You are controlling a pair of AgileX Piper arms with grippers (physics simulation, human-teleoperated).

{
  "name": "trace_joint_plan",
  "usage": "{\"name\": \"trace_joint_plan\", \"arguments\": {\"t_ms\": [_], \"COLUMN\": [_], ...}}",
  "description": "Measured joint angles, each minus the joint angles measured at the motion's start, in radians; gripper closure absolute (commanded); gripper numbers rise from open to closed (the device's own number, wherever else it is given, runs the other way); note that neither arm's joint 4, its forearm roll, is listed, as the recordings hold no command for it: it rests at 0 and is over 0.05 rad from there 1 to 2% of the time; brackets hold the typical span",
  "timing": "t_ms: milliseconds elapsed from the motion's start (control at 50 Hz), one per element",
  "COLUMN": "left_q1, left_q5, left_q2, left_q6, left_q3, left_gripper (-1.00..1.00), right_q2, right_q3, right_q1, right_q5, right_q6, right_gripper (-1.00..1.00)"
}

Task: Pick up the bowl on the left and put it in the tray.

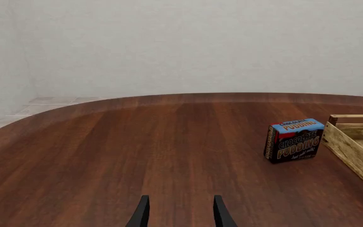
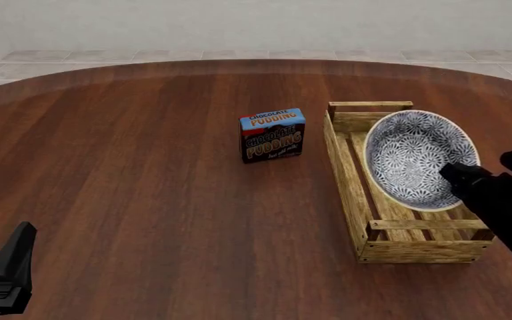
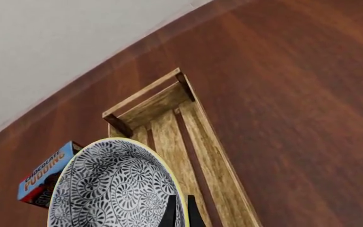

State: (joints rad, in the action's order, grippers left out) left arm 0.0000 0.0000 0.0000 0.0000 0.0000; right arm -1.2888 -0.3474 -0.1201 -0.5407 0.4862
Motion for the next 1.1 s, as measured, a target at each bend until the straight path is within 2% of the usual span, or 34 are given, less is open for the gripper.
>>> {"name": "trace_joint_plan", "arguments": {"t_ms": [1100], "left_q1": [0.0], "left_q5": [0.0], "left_q2": [0.0], "left_q6": [0.0], "left_q3": [0.0], "left_gripper": [-1.0], "right_q2": [-0.111], "right_q3": [-0.026], "right_q1": [-0.018], "right_q5": [-0.066], "right_q6": [-0.027], "right_gripper": [1.0]}}
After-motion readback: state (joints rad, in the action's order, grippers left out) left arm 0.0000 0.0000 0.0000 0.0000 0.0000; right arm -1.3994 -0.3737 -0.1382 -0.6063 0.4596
